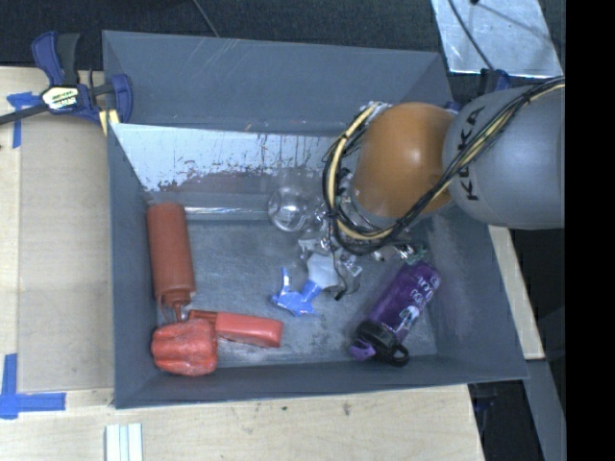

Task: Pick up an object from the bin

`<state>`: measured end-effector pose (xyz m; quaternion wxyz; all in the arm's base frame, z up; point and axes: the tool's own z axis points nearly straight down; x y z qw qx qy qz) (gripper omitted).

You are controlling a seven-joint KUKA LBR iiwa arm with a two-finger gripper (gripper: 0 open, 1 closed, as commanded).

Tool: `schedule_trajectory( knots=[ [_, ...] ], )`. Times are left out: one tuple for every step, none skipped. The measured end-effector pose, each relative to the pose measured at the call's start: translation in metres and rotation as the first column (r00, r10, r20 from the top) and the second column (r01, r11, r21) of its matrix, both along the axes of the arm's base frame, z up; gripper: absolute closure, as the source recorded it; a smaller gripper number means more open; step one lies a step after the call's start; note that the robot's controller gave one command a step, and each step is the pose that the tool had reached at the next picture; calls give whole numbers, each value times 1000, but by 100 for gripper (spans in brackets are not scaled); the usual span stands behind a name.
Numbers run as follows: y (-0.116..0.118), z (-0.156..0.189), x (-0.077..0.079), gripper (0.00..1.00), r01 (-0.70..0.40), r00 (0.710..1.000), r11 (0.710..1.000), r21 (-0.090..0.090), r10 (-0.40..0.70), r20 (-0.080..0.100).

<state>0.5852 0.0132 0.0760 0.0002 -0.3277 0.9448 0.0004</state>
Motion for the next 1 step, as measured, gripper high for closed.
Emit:
schedule_trajectory(
  knots=[
    [0, 18, -2, 100, 1, 1000, 1000, 0, -1, -7]
  ],
)
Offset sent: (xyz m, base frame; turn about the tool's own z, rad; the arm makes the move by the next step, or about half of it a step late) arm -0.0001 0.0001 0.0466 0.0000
